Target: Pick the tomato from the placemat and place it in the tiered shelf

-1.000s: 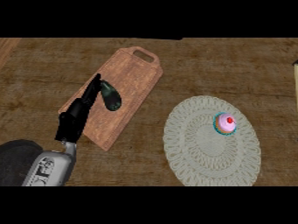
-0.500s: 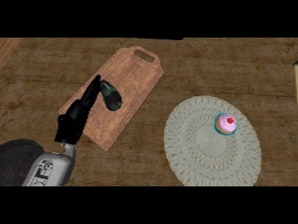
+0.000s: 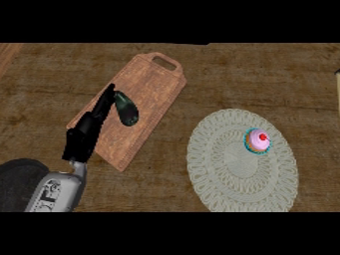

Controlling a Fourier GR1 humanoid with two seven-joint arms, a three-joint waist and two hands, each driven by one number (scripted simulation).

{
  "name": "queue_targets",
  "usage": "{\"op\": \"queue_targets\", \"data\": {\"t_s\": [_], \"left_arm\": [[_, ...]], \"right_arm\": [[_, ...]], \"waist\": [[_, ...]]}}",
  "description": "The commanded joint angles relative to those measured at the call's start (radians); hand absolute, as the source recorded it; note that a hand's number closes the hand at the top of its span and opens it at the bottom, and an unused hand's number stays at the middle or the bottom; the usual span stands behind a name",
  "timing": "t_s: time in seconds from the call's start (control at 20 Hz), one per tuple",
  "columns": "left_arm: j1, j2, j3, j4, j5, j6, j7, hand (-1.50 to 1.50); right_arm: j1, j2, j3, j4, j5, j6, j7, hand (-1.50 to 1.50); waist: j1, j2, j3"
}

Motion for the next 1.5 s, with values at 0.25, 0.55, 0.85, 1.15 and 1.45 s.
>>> {"op": "queue_targets", "data": {"t_s": [0.25, 0.55, 0.85, 1.15, 1.45], "left_arm": [[-0.012, -0.017, -0.001, 0.018, -0.015, 0.013, -0.004, 0.0], [0.029, -0.006, 0.002, 0.008, -0.013, 0.005, -0.046, 0.0], [0.015, 0.002, 0.012, 0.037, -0.007, -0.01, -0.035, 0.0], [0.008, -0.028, -0.004, 0.027, -0.025, 0.02, -0.034, 0.0], [-0.007, 0.006, 0.016, 0.019, -0.003, -0.019, -0.018, 0.0]], "right_arm": [[-0.16, 0.006, 0.043, 0.232, 0.061, 0.151, -0.09, -1.5], [-0.234, -0.018, 0.026, 0.276, -0.013, 0.314, 0.017, -1.5], [-0.271, -0.034, 0.014, 0.302, -0.065, 0.426, 0.088, -1.5], [-0.404, -0.075, -0.098, 0.458, -0.225, 0.461, 0.396, -1.5], [-0.462, -0.172, -0.133, 0.555, -0.246, 0.422, 0.585, -1.5]], "waist": [[-0.011, -0.002, 0.0], [-0.008, -0.004, 0.0], [-0.024, -0.004, 0.0], [-0.004, 0.0, 0.0], [0.012, 0.013, 0.002]]}}
